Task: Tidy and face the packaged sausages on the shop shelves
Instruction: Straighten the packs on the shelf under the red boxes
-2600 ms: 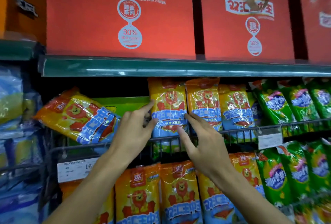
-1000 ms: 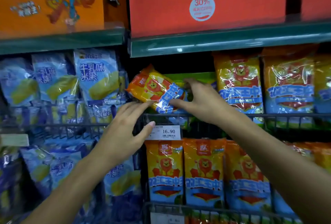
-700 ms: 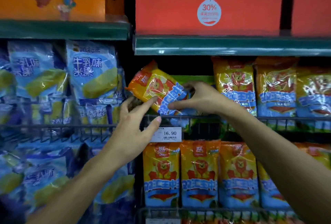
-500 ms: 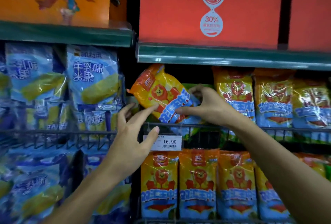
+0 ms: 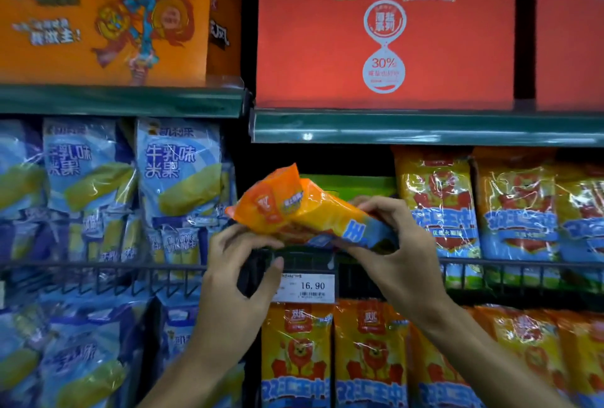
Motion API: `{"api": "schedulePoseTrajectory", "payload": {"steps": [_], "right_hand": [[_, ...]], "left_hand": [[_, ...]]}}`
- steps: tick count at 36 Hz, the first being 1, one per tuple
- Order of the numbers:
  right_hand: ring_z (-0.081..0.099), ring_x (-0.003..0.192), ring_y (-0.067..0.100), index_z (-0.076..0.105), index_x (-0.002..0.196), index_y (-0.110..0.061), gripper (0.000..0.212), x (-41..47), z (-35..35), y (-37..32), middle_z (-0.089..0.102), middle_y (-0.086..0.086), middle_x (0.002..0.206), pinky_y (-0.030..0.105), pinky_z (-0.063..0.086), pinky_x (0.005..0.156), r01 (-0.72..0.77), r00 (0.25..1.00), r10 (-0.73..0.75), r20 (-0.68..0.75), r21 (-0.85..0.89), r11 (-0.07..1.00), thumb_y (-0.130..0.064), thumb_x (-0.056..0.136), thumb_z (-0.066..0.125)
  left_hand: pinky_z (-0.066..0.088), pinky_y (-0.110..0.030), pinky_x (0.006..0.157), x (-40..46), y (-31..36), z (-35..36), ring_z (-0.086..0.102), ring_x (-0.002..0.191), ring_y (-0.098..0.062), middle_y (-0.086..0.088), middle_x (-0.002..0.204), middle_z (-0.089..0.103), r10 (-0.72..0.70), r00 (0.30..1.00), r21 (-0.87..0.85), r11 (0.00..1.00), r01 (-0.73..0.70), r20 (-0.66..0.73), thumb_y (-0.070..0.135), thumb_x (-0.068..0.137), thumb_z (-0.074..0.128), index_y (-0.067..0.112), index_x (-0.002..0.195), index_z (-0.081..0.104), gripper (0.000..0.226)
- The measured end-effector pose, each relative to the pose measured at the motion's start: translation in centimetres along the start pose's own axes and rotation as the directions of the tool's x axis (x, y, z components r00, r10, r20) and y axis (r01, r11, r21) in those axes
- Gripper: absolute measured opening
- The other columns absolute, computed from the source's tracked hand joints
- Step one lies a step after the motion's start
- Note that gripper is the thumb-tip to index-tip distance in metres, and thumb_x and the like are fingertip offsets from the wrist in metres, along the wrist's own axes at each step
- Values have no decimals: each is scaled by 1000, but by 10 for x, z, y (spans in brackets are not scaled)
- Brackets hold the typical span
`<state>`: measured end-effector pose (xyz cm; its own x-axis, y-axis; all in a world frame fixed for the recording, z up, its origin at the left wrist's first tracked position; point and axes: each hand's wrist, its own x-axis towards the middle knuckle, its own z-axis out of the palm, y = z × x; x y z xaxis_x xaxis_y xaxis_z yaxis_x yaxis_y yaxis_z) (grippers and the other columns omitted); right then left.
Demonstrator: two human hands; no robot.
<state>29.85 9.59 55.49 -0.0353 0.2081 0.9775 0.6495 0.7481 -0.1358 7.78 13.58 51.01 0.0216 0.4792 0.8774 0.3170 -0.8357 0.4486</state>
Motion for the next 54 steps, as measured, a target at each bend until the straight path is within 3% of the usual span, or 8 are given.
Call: {"api": "schedulePoseTrajectory", "payload": {"steps": [6,10,16,21,26,32,41,54], "right_hand": [[65,109,3,53,117,-19,53,5,-8,-18,62,-16,114,14,54,86,1,973,27,-231,118,993,-19,75,86],[69,108,10,54,115,-23,49,12,-19,-39,67,-14,108,20,58,82,-55,964,130,-233,306,950,-24,76,84],[72,100,3,59,116,-21,46,4,-33,-58,75,-14,106,18,58,79,-291,945,328,1,469,834,-23,75,80],[72,105,8,70,113,-17,36,8,-54,-57,77,-8,109,25,58,90,-470,880,400,255,342,814,-31,81,75],[75,97,8,73,113,-15,28,11,-65,-57,79,-7,104,15,56,77,-581,801,461,381,312,751,-26,87,72],[76,92,9,69,104,-13,23,8,-61,-52,79,-6,96,16,58,79,-543,837,456,301,365,756,-14,83,76],[73,107,11,67,126,-15,41,40,-47,-38,76,-4,117,27,60,86,-379,920,318,228,318,869,-15,86,78],[69,115,11,61,133,-16,44,38,-16,-5,71,-4,126,29,60,90,-379,915,315,253,273,884,-20,91,73]], "left_hand": [[48,-21,105,3,28,3,57,131,-8,23,137,58,11,1000,-358,934,-12,-5,28,88,69,26,118,57,33],[45,-14,105,15,59,5,51,132,9,39,136,54,-31,987,-440,893,97,155,41,80,73,50,135,44,63],[59,-25,91,28,85,9,70,110,-4,18,116,74,2,960,-493,858,142,279,33,75,75,26,123,65,49],[60,-28,87,28,79,13,73,107,-13,7,111,78,-16,958,-519,838,170,287,29,78,75,19,111,75,34],[62,-38,86,29,70,19,74,105,-25,-4,111,78,-93,933,-555,781,285,348,29,77,76,14,110,77,36],[61,-29,82,40,67,13,74,105,-21,-3,112,78,-66,889,-550,764,338,454,15,80,75,11,115,72,36],[60,-30,90,79,59,1,74,107,-14,5,111,78,52,965,-447,892,72,259,19,72,86,19,111,74,41],[59,-29,93,90,31,-2,72,109,-11,6,115,77,77,954,-365,930,35,289,25,76,82,20,119,71,44]]}}
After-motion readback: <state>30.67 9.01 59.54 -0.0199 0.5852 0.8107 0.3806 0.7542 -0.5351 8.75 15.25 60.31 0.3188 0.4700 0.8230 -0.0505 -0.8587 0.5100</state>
